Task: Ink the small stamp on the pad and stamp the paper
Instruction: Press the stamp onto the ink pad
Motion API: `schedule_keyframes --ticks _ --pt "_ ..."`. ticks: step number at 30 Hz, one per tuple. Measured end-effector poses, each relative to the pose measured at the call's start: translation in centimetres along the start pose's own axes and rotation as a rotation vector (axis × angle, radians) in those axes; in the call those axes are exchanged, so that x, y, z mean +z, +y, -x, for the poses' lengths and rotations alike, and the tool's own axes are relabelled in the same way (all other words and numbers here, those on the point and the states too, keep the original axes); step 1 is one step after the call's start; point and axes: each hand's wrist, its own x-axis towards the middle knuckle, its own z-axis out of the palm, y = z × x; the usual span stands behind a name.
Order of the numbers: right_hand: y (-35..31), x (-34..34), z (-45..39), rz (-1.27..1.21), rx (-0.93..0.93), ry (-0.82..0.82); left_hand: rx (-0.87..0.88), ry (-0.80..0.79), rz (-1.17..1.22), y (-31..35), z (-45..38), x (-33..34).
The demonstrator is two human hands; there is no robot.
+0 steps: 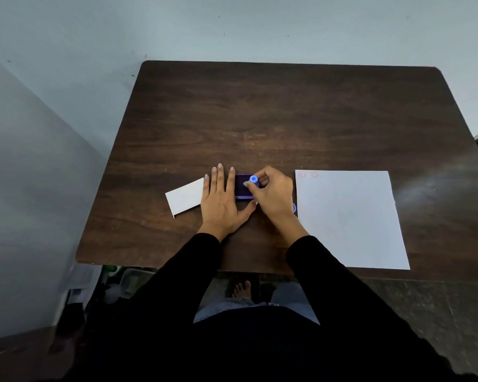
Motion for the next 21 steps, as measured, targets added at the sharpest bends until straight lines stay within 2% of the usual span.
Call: schedule_keyframes --ticks 12,21 --pt "-0.1 0.15 -0.25 0.003 0.018 -0.03 0.003 0.008 0.003 0.05 0.11 -0.08" --pt "-0.12 0.36 0.15 0.007 -0.008 0.007 0.001 0.001 0.007 0.23 0.15 -0.33"
